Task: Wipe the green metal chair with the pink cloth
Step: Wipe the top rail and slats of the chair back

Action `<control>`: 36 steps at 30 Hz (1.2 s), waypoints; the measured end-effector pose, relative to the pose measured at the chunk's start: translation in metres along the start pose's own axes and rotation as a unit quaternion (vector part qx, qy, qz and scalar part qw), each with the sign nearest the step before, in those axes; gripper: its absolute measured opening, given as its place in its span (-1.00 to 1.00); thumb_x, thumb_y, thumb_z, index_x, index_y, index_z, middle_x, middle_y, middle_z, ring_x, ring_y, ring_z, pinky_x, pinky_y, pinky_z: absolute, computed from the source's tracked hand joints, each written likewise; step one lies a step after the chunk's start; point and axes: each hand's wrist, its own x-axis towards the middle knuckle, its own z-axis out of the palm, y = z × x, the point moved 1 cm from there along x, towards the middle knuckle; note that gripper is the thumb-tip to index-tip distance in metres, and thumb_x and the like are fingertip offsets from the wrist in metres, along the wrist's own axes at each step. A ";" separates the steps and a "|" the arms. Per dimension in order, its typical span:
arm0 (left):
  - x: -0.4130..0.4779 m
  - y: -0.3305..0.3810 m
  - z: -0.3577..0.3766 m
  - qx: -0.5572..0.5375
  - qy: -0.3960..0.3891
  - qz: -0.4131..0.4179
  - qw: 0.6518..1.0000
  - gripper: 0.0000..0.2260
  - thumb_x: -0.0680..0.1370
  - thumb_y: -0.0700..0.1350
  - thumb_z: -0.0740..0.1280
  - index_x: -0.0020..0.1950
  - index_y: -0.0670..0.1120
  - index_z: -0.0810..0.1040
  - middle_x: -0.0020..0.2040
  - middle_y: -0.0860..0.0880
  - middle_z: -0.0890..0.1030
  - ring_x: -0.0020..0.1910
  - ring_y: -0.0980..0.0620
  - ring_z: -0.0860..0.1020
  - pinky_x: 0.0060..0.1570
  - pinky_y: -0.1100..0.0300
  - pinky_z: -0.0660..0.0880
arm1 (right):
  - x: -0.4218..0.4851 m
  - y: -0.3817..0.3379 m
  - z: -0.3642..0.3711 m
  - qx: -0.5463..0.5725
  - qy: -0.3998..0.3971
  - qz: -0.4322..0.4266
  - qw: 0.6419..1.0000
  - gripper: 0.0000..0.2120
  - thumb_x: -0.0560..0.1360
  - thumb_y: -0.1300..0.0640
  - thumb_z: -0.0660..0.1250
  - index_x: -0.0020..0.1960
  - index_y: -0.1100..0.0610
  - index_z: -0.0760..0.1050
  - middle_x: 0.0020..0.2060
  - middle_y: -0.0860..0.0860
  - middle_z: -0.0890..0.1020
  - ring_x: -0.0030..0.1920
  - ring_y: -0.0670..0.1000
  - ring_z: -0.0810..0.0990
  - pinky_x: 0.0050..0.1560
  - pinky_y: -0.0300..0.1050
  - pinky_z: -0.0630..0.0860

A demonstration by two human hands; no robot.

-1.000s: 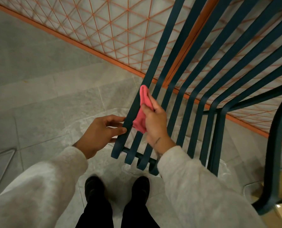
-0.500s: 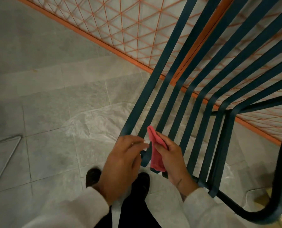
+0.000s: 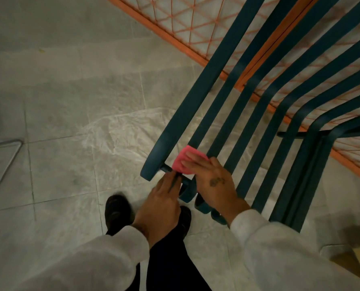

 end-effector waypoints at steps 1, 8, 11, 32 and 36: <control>0.003 0.000 -0.001 -0.005 0.001 0.004 1.000 -0.43 0.58 -0.13 0.29 0.56 -0.16 0.18 0.56 -0.13 0.19 0.52 -0.09 0.24 0.44 0.22 0.07 | 0.009 0.010 -0.006 -0.018 0.019 0.023 0.999 -0.27 0.40 0.32 0.44 0.49 -0.03 0.30 0.50 -0.09 0.30 0.35 0.13 0.47 0.20 0.04 0.50; 0.032 0.002 -0.008 -0.035 -0.001 -0.035 0.999 -0.46 0.64 -0.01 0.19 0.58 -0.07 0.10 0.60 0.00 0.10 0.54 0.00 0.20 0.47 0.21 0.14 | 0.092 0.076 -0.073 -0.108 -0.018 0.109 0.988 -0.29 0.54 0.39 0.25 0.58 0.03 0.06 0.58 -0.04 0.05 0.56 0.08 0.05 0.51 0.05 0.18; 0.033 0.002 -0.007 -0.038 -0.014 -0.048 0.998 -0.48 0.64 0.00 0.19 0.57 -0.07 0.16 0.60 0.02 0.08 0.53 0.02 0.23 0.46 0.21 0.16 | 0.099 0.082 -0.064 -0.030 0.015 0.118 0.992 -0.33 0.56 0.38 0.19 0.58 0.02 0.07 0.58 -0.05 0.08 0.54 0.09 0.15 0.52 -0.05 0.14; 0.017 0.075 -0.073 -0.272 -0.040 -0.064 0.959 -0.59 0.56 0.00 0.36 0.40 0.06 0.42 0.36 0.06 0.52 0.32 0.05 0.50 0.34 0.14 0.39 | -0.078 -0.013 -0.108 0.775 0.084 0.350 0.519 -0.68 0.52 0.26 0.32 0.20 -0.05 0.61 0.18 0.11 0.63 0.03 0.10 0.62 -0.06 -0.04 0.56; 0.002 0.102 -0.114 -0.477 -0.090 -0.064 0.872 -0.68 0.52 0.01 0.40 0.27 0.16 0.48 0.22 0.10 0.61 0.18 0.12 0.60 0.26 0.06 0.50 | -0.107 -0.039 -0.151 0.866 0.106 0.277 0.402 -0.65 0.56 0.17 0.27 0.33 0.06 0.52 0.03 0.18 0.65 -0.13 0.10 0.63 -0.20 -0.02 0.59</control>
